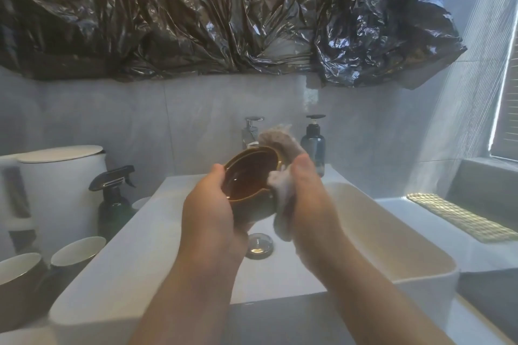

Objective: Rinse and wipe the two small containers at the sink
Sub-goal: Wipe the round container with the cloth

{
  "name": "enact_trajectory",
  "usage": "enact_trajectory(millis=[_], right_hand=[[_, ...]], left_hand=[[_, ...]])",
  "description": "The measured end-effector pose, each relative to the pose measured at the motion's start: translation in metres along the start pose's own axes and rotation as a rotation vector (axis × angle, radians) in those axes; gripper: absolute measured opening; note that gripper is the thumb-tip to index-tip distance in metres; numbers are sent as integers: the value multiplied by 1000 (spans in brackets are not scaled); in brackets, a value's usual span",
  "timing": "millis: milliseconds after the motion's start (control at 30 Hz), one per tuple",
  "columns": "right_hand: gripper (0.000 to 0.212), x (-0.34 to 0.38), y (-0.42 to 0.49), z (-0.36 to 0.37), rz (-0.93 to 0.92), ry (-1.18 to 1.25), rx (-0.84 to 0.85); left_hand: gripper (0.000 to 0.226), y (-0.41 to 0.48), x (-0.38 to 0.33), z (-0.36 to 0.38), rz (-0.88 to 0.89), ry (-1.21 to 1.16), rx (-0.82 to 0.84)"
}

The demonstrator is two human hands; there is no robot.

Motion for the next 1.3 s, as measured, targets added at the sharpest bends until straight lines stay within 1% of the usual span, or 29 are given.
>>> enact_trajectory(millis=[33, 100, 133, 167, 200, 233, 300, 367, 400, 433, 467, 500, 567, 600, 667, 700, 733, 767, 800, 833, 867, 933, 967, 1000, 1033, 1067, 1133, 1233, 1300], right_hand=[[45, -7, -3, 5, -44, -64, -7], [72, -25, -7, 8, -106, -332, -5], [79, -30, -8, 10, -111, -467, -15], [80, -30, -11, 11, -118, -525, -34], [78, -29, -12, 10, -138, -528, -73], [73, -22, -12, 8, -146, -506, -113], [60, -3, -7, -2, -83, -444, -179], [69, 10, -3, -16, 58, -245, -158], [71, 12, -3, -22, 118, -114, -140], [68, 12, -2, -28, 160, -15, -141], [64, 8, 1, -29, 188, 28, -146], [61, 7, 0, -26, 202, 55, -166], [59, 1, 1, -21, 225, 97, -200], [59, 1, 0, -16, 225, 108, -210], [59, 5, -3, -10, 219, 163, -196], [60, 7, -3, -9, 211, 176, -166], [60, 8, -4, -8, 201, 164, -134], [59, 9, -5, -8, 190, 137, -108], [57, 9, -6, -8, 180, 105, -74], [55, 11, -8, -5, 170, 60, -53], [51, 11, -9, -1, 149, -7, -32], [38, 9, -13, 8, 70, -249, 24], [45, 6, -14, 11, 14, -388, 32], [61, 0, -14, 11, -57, -528, 59], [72, -7, -13, 10, -118, -673, 92], [74, -11, -14, 10, -183, -822, 121], [72, -12, -18, 9, -252, -993, 137], [71, -9, -21, 9, -290, -1063, 88], [68, -6, -19, 9, -303, -1046, 94]], left_hand=[[28, 5, 0, -3, 33, -33, -40], [32, 12, 1, -8, 53, -79, -42], [39, 14, 2, -11, 61, -83, -18], [39, 16, 4, -12, 76, -58, -7], [31, 16, 5, -12, 112, 7, 5], [24, 14, 5, -11, 161, 88, 31], [28, 9, 6, -6, 229, 192, 81], [35, 2, 8, -2, 183, 217, 149], [41, -2, 9, -2, 120, 215, 172], [46, -5, 10, -2, 57, 198, 176], [48, -6, 10, -2, 26, 189, 163], [45, -6, 12, -3, 42, 219, 156], [30, -7, 20, -2, 185, 319, 132], [27, -10, 24, 1, 280, 335, 159], [27, -20, 29, 6, 507, 435, 273], [27, -21, 30, 7, 589, 541, 329], [31, -20, 32, 6, 616, 621, 359], [43, -19, 33, 4, 599, 640, 382], [57, -16, 31, 2, 534, 596, 371], [66, -14, 30, 0, 446, 497, 349], [67, -14, 26, 1, 354, 385, 315], [53, -16, 18, 5, 163, 156, 274], [51, -17, 15, 6, 60, 33, 258], [55, -18, 10, 8, -28, -88, 247], [59, -17, 6, 7, -85, -179, 230], [61, -15, 1, 6, -119, -241, 202], [63, -11, -5, 3, -139, -323, 172], [63, -5, -5, 2, -108, -337, 162], [58, -5, -2, 3, -72, -310, 179]])
Point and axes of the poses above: each hand's wrist, its own y-axis towards the middle knuckle, its own z-axis out of the palm, x = y × z, the point moved 1 cm from there along y, towards the middle knuckle, and after that the axes turned 8 degrees about -y, right-handed, at the moved point
